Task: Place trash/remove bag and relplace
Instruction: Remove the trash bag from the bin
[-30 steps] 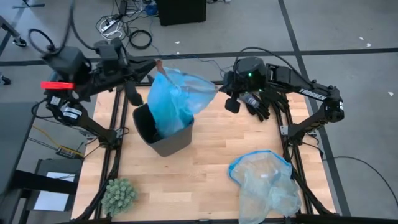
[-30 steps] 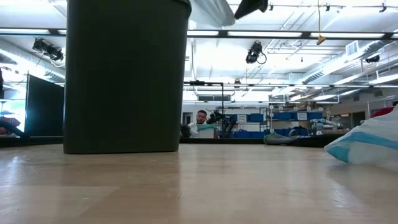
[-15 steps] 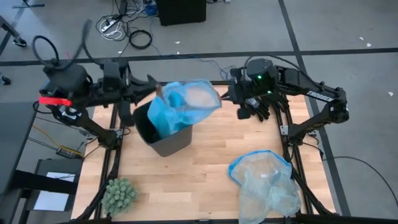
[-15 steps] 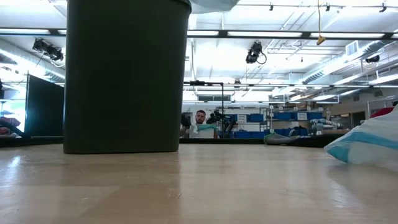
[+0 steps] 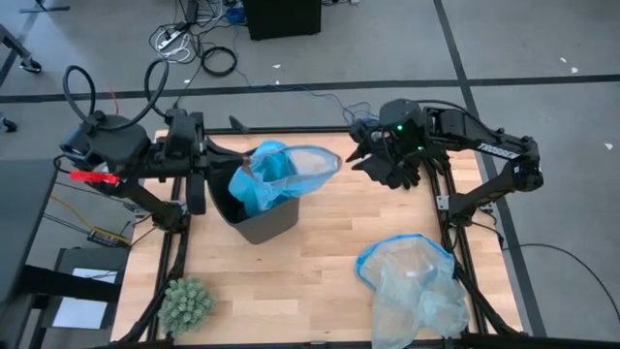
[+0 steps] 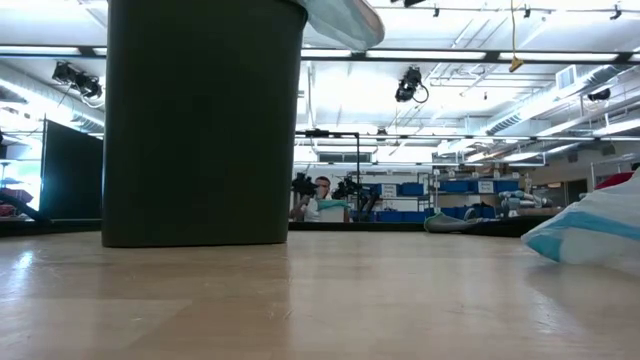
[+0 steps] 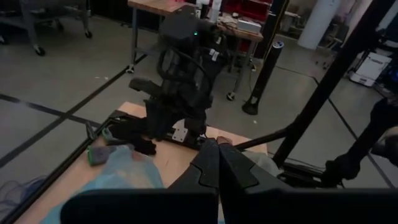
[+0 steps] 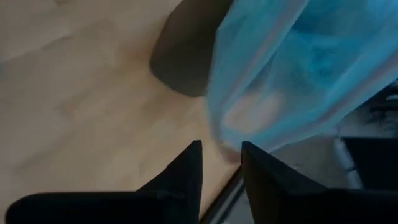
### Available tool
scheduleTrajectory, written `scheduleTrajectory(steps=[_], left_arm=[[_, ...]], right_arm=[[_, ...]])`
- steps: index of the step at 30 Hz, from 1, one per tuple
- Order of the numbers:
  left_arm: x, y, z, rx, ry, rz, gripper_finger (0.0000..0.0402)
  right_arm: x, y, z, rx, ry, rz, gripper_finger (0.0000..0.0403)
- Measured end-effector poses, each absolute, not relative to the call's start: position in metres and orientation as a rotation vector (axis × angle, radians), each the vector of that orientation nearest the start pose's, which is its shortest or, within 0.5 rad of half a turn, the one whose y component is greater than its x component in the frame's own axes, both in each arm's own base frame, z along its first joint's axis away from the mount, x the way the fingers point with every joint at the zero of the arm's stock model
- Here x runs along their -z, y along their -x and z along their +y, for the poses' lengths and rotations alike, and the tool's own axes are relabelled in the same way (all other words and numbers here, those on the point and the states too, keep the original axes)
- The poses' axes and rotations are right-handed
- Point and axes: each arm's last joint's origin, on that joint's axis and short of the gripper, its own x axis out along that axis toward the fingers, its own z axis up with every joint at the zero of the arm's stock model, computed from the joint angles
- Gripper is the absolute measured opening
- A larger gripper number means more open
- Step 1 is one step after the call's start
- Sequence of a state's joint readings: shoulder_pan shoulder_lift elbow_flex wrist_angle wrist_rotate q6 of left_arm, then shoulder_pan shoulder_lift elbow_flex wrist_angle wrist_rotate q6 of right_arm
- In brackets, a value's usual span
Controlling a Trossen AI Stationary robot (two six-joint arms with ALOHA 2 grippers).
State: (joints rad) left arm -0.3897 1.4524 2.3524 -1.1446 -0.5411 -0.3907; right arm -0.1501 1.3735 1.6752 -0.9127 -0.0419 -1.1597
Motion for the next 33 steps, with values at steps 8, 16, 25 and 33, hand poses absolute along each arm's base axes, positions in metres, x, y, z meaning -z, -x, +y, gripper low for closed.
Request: scheduleTrajectory(steps=[8,16,25,33], left_arm=[[-0.572,-0.176,-0.056,-0.205,0.298,0.184,0.0001],[-0.572,-0.175,-0.055,-0.218,0.314,0.181,0.0001],[-0.569,-0.175,-0.055,-0.225,0.297,0.210,0.0001],[-0.569,-0.174,-0.055,-0.224,0.294,0.209,0.0001]], right_arm=[[-0.422,-0.285,-0.042,-0.319,1.121,0.594,0.0099],[-0.408,-0.298,-0.047,-0.324,1.178,0.686,0.0098],[-0.408,-0.295,-0.059,-0.300,1.182,0.719,0.0083],[-0.407,-0.295,-0.060,-0.332,1.162,0.697,0.0052]])
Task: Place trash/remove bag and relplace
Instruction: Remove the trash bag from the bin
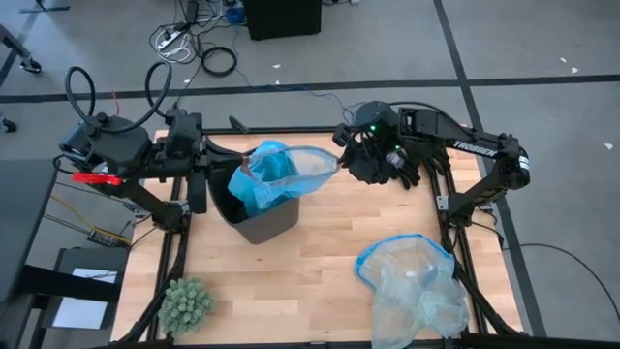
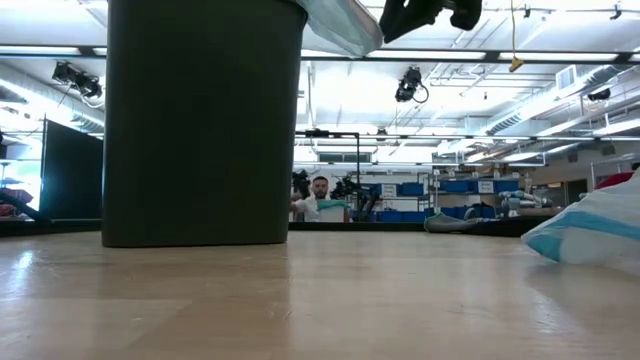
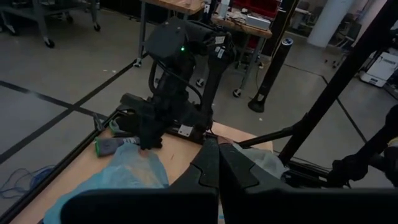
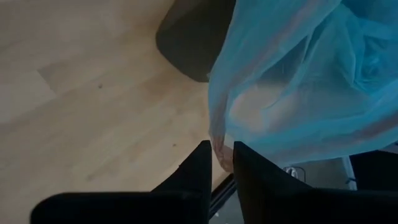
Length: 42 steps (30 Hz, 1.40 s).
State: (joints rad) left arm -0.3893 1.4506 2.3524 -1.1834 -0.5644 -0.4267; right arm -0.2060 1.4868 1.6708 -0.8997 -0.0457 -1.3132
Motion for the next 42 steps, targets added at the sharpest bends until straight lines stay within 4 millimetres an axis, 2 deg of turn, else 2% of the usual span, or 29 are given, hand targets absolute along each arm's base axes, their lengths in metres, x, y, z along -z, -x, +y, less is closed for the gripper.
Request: scheduleTrajectory(steps=[10,16,23,26,30,36,42], left_arm=[[-0.570,-0.174,-0.055,-0.223,0.297,0.206,0.0001],[-0.570,-0.174,-0.055,-0.225,0.311,0.205,0.0001],[-0.570,-0.174,-0.054,-0.234,0.312,0.202,0.0001],[-0.570,-0.174,-0.054,-0.251,0.309,0.197,0.0001],[-0.570,-0.174,-0.053,-0.284,0.304,0.188,0.0001],[-0.570,-0.173,-0.051,-0.319,0.275,0.183,0.0001],[-0.570,-0.174,-0.051,-0.336,0.222,0.185,0.0001]], right_arm=[[-0.389,-0.300,-0.063,-0.349,1.169,0.719,0.0038],[-0.388,-0.300,-0.066,-0.275,1.197,0.782,0.0006],[-0.392,-0.302,-0.061,-0.180,1.149,0.785,0.0000],[-0.402,-0.303,-0.051,-0.046,1.221,0.785,0.0000],[-0.424,-0.300,-0.036,0.156,1.324,0.716,0.0000],[-0.464,-0.285,-0.016,0.377,1.410,0.512,0.0000],[-0.503,-0.274,-0.003,0.582,1.416,0.211,0.0000]])
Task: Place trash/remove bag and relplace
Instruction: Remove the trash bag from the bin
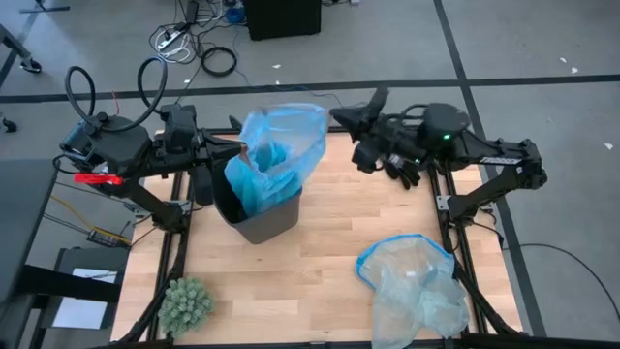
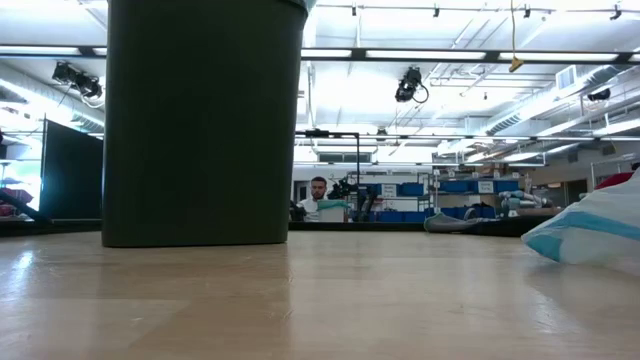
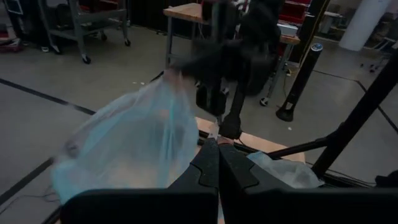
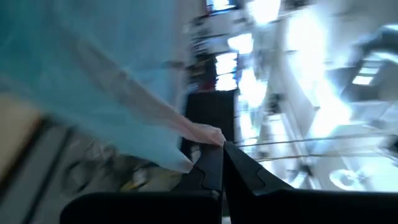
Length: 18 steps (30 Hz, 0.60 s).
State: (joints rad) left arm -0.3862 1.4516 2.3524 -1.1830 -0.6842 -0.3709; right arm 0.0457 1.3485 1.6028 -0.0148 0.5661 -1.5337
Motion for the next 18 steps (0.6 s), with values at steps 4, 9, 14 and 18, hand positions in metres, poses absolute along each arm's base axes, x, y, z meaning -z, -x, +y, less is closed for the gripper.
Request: scheduleTrajectory(steps=[4,9,14,18], left_arm=[[-0.568,-0.179,-0.053,-0.351,0.211,0.191,0.0001],[-0.564,-0.190,-0.057,-0.359,0.193,0.212,0.0001],[-0.566,-0.201,-0.061,-0.359,0.094,0.190,0.0001],[-0.584,-0.203,-0.061,-0.381,0.006,0.045,0.0001]], right_arm=[[-0.517,-0.278,0.000,0.679,1.359,-0.002,0.0000],[-0.518,-0.296,0.000,0.709,1.184,-0.254,0.0000],[-0.501,-0.325,-0.005,0.583,0.988,-0.364,0.0000],[-0.484,-0.345,-0.005,0.443,0.799,-0.395,0.0000]])
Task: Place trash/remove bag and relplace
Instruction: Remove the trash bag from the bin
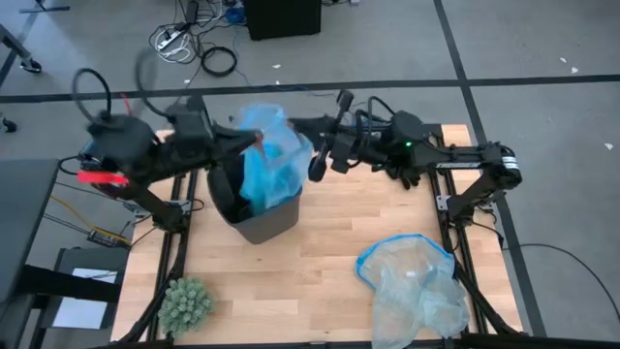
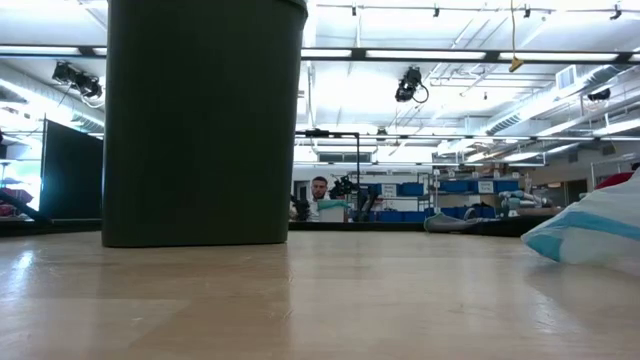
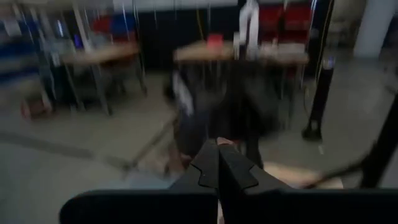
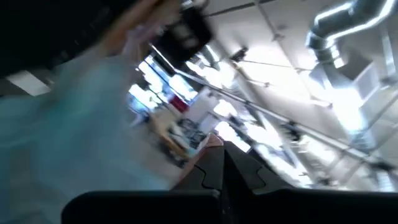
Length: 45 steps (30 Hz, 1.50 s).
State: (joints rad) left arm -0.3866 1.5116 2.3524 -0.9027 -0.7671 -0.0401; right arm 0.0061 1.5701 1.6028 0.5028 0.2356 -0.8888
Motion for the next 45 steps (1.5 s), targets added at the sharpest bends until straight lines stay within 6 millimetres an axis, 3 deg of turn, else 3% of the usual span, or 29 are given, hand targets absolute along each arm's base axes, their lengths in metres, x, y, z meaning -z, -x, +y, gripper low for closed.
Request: scheduleTrajectory(steps=[6,10,15,19,31,40,45], left_arm=[[-0.613,-0.189,-0.061,-0.361,-0.059,-0.162,0.0001],[-0.606,-0.191,-0.061,-0.363,-0.100,-0.097,0.0001],[-0.589,-0.217,-0.063,-0.392,-0.139,0.008,0.0001],[-0.588,-0.228,-0.065,-0.402,-0.164,-0.005,0.0001],[-0.595,-0.232,-0.066,-0.408,-0.198,-0.068,0.0009],[-0.582,-0.251,-0.073,-0.422,-0.220,0.003,0.0010],[-0.572,-0.262,-0.074,-0.576,-0.241,0.068,0.0025]], right_arm=[[-0.490,-0.341,-0.001,0.436,0.727,-0.426,0.0000],[-0.501,-0.329,-0.002,0.488,0.737,-0.455,0.0000],[-0.543,-0.308,-0.009,0.562,0.803,-0.561,0.0000],[-0.569,-0.292,-0.014,0.523,0.714,-0.613,0.0000],[-0.552,-0.306,-0.010,0.316,0.567,-0.433,0.0000],[-0.547,-0.309,-0.007,0.182,0.493,-0.415,0.0000],[-0.547,-0.308,-0.005,0.120,0.462,-0.423,0.0000]])
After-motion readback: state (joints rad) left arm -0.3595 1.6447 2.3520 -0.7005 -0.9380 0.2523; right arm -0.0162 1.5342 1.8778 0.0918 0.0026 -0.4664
